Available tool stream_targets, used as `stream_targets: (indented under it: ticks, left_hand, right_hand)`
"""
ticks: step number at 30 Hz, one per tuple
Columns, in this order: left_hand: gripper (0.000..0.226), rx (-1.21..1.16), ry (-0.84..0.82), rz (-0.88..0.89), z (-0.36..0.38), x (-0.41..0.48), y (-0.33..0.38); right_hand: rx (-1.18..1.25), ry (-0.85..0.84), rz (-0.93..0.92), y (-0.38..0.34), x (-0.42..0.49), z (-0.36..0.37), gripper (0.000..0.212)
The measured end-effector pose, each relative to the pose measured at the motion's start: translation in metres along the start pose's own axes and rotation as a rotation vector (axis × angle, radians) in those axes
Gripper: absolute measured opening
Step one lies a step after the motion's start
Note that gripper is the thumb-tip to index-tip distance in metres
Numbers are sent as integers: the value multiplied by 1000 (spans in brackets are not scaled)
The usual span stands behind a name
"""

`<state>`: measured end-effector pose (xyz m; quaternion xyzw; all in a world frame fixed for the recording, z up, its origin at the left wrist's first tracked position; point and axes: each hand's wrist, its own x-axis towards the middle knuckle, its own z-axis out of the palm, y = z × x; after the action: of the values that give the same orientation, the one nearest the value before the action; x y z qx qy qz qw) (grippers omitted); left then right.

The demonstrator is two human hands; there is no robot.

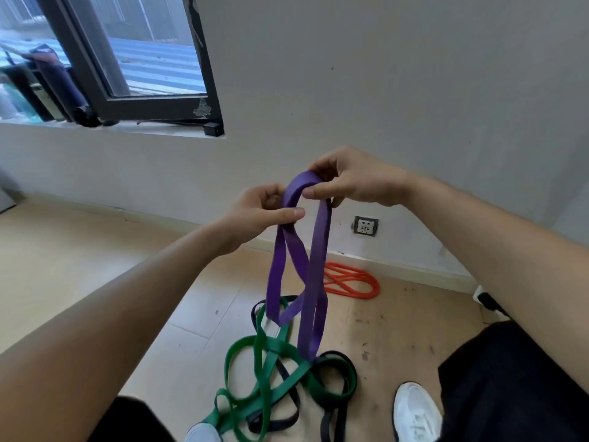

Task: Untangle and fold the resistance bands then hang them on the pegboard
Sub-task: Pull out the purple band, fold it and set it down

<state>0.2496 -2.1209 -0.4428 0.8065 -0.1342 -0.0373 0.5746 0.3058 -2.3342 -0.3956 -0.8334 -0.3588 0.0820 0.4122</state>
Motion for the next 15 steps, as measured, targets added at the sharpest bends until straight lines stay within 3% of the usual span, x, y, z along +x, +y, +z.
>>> stream_targets:
  ticks: [4, 8, 11, 15]
  left_hand:
    - [14, 36, -38, -33, -2, -4, -10]
    - [22, -125, 5, 16, -5, -4, -2]
    - [19, -237, 54, 50, -7, -1, 2]
    - [21, -330, 34, 65, -3, 2, 6]
  right_hand:
    - [94, 68, -12, -1, -1, -4, 21]
    - [138, 86, 19, 5, -6, -15, 24]
    - [46, -16, 70, 7, -8, -14, 17]
    - [47, -124, 99, 1, -8, 5, 24]
